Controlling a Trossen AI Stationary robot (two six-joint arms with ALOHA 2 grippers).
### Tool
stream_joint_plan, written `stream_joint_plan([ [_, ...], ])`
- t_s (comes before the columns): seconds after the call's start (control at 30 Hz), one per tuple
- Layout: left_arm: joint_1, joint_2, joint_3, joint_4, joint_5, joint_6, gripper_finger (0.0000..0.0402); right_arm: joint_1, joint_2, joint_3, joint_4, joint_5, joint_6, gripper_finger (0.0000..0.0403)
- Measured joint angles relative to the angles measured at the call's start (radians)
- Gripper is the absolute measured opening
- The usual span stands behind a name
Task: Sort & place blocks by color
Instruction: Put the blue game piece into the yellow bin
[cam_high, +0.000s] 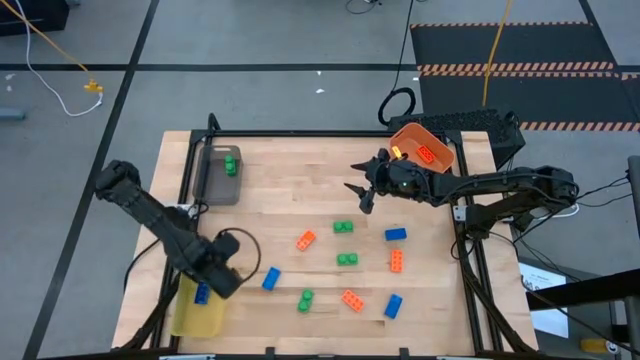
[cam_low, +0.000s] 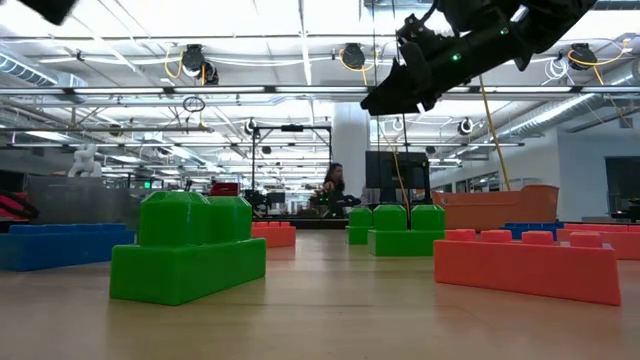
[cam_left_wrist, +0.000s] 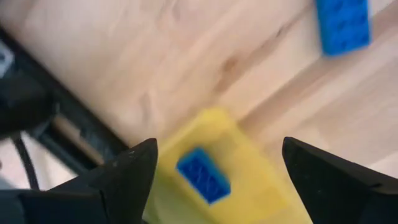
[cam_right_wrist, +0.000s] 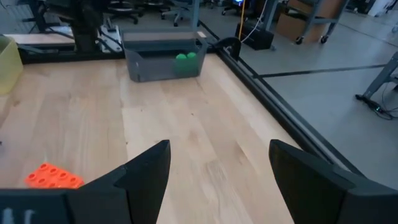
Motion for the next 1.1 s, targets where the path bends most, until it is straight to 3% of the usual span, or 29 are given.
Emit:
stream_joint_plan([
  [0.17,0.103,0.039,0.000,0.117,-0.070,0.119,0.0326,0.000,0.000,0.000,-0.030,0.000,-0.004,0.0263],
  [0.43,0.220,0.182,0.000,0.233,-0.073,0.266,0.0328,0.000,0.000,0.000,-0.057,0.000,0.034,0.0263],
  [0.67,0.248,0.266,0.000,0.437,0.021,0.319,0.0328,0.000,0.000,0.000,-0.140,0.000,0.054,0.0263],
  [0.93,0.239,0.361,0.000,0.463,0.000,0.255,0.0328,0.000,0.000,0.000,-0.142,0.000,0.043,0.0263],
  [1.1,0.239,0.446,0.002,0.518,0.043,0.282,0.0328,0.000,0.000,0.000,-0.142,0.000,0.042,0.0263],
])
